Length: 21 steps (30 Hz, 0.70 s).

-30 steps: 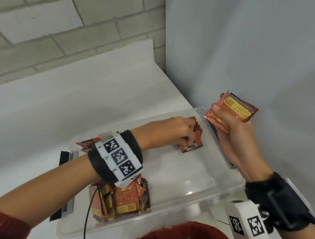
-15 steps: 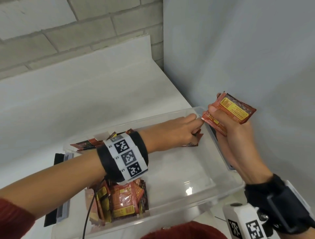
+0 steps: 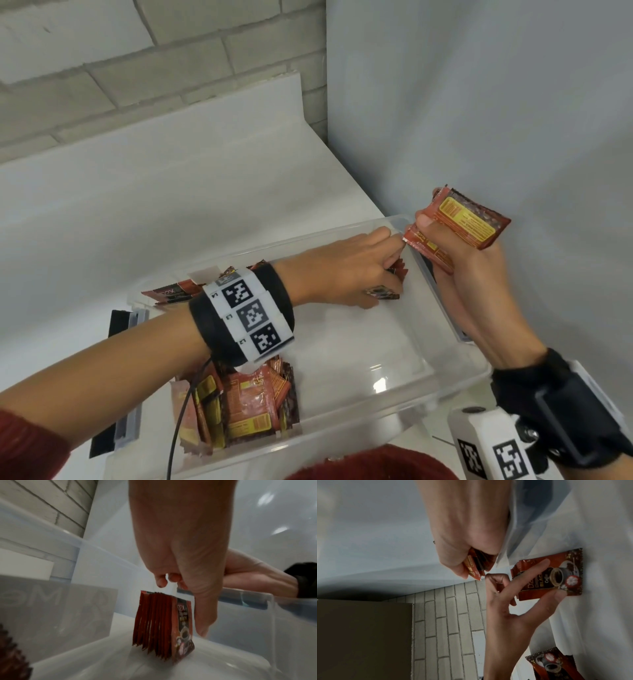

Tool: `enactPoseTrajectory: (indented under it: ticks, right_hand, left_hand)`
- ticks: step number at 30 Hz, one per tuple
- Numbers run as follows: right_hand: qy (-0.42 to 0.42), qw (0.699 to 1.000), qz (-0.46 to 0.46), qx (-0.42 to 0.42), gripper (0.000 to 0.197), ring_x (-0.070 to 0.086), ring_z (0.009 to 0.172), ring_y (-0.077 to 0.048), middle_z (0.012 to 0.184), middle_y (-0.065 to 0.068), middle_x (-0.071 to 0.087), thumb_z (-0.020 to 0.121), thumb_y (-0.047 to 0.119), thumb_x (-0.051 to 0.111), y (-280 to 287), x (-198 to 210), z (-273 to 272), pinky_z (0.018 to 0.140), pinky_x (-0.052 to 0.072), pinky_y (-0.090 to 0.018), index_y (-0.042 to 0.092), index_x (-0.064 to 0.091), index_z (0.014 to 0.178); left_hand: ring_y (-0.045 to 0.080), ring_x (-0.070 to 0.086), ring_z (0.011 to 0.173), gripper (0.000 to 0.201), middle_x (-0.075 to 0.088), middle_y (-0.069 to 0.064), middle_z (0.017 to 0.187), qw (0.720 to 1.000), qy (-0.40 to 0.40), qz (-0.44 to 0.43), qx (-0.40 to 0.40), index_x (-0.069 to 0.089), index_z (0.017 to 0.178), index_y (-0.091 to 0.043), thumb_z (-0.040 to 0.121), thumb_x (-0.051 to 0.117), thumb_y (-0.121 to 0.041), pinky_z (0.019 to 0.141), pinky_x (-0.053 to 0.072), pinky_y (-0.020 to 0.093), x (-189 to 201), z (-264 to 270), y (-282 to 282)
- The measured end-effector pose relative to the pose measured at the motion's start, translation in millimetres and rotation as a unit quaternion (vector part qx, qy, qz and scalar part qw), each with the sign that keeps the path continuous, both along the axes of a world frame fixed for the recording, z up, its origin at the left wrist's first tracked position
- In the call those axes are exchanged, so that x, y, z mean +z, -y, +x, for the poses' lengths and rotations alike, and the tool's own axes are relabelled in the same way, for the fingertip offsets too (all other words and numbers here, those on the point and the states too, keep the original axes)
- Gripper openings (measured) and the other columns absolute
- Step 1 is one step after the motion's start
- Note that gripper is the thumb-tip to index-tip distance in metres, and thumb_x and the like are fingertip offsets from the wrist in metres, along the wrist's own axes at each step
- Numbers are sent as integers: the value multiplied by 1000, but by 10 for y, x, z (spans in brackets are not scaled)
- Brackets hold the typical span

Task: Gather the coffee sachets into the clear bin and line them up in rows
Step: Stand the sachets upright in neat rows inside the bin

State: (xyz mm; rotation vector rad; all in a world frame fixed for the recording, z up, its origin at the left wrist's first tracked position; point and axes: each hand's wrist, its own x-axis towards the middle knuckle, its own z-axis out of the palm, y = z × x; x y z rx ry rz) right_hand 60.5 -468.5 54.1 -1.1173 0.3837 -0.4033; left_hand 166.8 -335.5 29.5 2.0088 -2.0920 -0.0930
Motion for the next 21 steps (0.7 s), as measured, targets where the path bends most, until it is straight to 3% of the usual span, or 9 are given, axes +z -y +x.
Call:
enactPoseTrajectory:
  ticks: [2,4,7,9,13,15,18,19,21]
  right_hand:
    - [8,1000,8,3,24,69,77,-12,77,3,71,83,2,66,-9,10,9,71,53,-22,24,74,78]
    - [19,1000,19,11,25,68,77,-11,78,3,70,81,2,67,-23,27,10,73,54,-23,25,75,77]
    - [40,997,31,51,22,68,78,-10,79,2,70,76,5,66,-50,71,-14,74,55,-24,22,70,90]
    - [34,994,37,92,29,69,81,-10,81,2,71,74,6,65,-70,88,-29,77,57,-26,18,66,100]
    - [6,985,55,166,28,71,88,-16,93,-3,74,64,19,72,-116,72,-36,82,57,-34,21,76,92]
    - [-10,982,58,180,27,71,89,-19,97,-5,74,61,23,72,-124,65,-32,79,59,-35,25,78,88]
    - [-16,980,65,189,27,71,85,-17,94,-4,74,59,27,76,-100,55,-32,71,60,-32,26,79,86]
    - [-18,979,65,195,33,71,84,-17,94,-4,74,56,31,81,-99,48,-31,71,60,-32,26,78,88]
    - [-22,978,75,196,62,71,82,-18,94,-6,73,45,44,91,-92,21,-22,68,60,-33,21,74,100]
  left_hand:
    - [4,21,84,22,36,-2,89,999,-48,4,12,72,102,-13,80,70,-17,69,33,24,77,47,-32]
    - [-1,29,79,20,40,-6,84,992,-114,16,51,72,100,-13,87,59,-20,71,38,25,209,115,-80]
    - [6,48,72,22,55,-4,80,974,-178,-21,140,69,101,-14,90,52,-19,69,42,18,432,195,-175]
    - [10,56,74,21,63,-1,83,952,-221,-85,194,67,105,-13,94,50,-19,69,46,22,548,199,-226]
    - [12,61,81,30,65,-1,88,906,-349,-124,205,63,111,-15,90,59,-36,76,52,37,678,59,-238]
    - [10,60,80,30,63,0,87,887,-400,-127,192,62,111,-11,87,67,-29,78,52,42,674,4,-228]
    - [11,59,78,24,64,2,85,847,-466,-154,206,64,104,-6,83,71,-14,78,52,35,662,-5,-222]
    - [12,59,77,20,64,2,85,839,-474,-165,211,65,100,-6,82,72,-12,77,52,33,665,-12,-223]
    - [16,59,78,12,65,3,85,833,-472,-187,218,66,92,-7,82,72,-9,77,52,39,685,-29,-227]
